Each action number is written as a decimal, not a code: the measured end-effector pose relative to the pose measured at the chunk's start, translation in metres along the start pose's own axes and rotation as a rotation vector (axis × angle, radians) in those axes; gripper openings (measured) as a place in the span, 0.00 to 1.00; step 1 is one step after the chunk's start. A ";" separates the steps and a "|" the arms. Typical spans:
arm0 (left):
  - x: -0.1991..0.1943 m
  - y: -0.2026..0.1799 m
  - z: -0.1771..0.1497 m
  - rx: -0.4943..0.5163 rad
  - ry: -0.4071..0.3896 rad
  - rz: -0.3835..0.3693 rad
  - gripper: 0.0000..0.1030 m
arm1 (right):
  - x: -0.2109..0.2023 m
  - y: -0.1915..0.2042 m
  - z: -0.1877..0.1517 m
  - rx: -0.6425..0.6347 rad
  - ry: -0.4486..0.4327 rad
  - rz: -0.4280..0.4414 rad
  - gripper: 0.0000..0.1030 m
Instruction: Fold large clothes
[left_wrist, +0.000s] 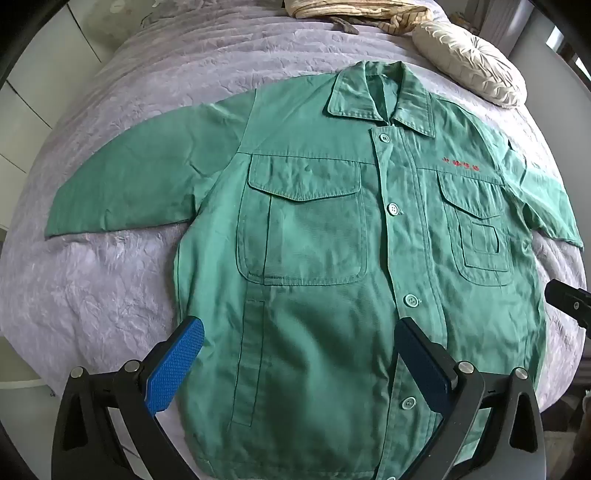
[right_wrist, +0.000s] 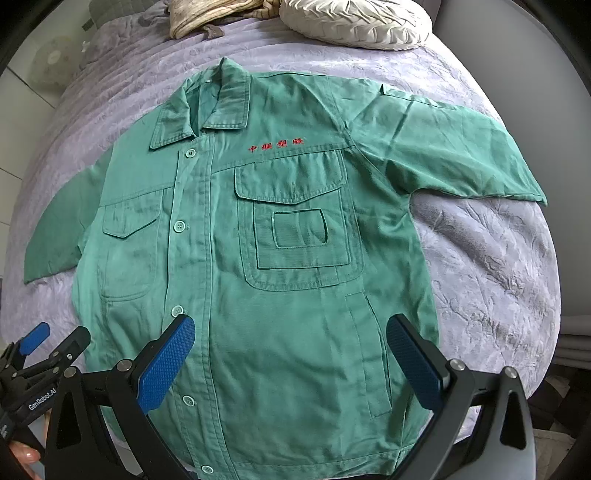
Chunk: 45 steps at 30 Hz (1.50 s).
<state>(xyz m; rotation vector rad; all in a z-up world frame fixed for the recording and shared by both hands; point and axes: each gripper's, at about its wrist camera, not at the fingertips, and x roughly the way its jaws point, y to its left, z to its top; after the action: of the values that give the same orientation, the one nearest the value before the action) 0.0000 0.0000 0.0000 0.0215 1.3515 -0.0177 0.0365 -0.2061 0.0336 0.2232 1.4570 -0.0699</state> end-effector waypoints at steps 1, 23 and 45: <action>0.000 0.000 0.000 0.000 0.000 0.000 1.00 | -0.001 -0.001 0.001 0.001 0.000 0.000 1.00; -0.001 0.000 -0.001 -0.001 -0.005 0.000 1.00 | 0.000 0.001 0.000 -0.001 0.003 -0.001 1.00; 0.000 0.000 0.001 0.000 -0.002 -0.004 1.00 | 0.001 0.006 -0.001 -0.004 0.003 -0.001 1.00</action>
<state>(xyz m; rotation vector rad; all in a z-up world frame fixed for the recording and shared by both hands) 0.0008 0.0002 0.0000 0.0190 1.3496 -0.0207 0.0363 -0.2002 0.0334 0.2195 1.4603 -0.0680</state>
